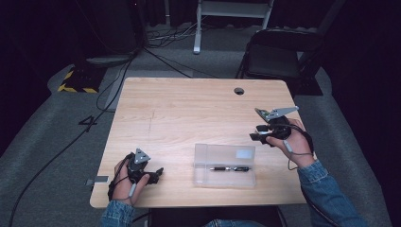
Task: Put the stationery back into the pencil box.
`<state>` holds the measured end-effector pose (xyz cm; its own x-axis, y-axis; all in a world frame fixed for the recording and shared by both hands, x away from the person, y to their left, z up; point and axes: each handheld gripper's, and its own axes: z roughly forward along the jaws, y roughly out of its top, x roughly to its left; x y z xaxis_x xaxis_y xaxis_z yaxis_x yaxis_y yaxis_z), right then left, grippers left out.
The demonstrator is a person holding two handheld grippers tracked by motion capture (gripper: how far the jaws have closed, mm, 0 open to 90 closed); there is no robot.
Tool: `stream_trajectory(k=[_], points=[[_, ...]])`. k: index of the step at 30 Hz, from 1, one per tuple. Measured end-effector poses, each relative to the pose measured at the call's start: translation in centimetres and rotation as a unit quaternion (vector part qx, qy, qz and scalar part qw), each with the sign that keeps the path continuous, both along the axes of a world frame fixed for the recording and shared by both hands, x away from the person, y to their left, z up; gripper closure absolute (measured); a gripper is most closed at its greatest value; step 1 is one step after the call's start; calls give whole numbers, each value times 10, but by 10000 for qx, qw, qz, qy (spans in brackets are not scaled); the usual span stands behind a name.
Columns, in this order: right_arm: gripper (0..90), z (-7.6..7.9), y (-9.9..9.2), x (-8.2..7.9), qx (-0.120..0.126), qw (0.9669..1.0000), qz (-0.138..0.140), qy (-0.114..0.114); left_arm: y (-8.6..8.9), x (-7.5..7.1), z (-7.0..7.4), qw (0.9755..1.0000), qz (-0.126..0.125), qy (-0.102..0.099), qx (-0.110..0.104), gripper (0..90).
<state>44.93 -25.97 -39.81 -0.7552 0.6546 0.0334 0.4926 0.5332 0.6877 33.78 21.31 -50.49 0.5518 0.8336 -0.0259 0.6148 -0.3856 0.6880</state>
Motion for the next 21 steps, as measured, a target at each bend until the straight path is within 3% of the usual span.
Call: stream_trajectory(k=[6,10,21], points=[[479,-5,-12,18,-109,9995,-289,2,0,1,0,10000,3,-4,13,123],[425,-10,-22,32,-178,9984,-534,-88,0,1,0,10000,3,-3,11,123],[393,-14,-34,62,-298,9964,-759,-230,0,1,0,10000,3,-1,9,123]])
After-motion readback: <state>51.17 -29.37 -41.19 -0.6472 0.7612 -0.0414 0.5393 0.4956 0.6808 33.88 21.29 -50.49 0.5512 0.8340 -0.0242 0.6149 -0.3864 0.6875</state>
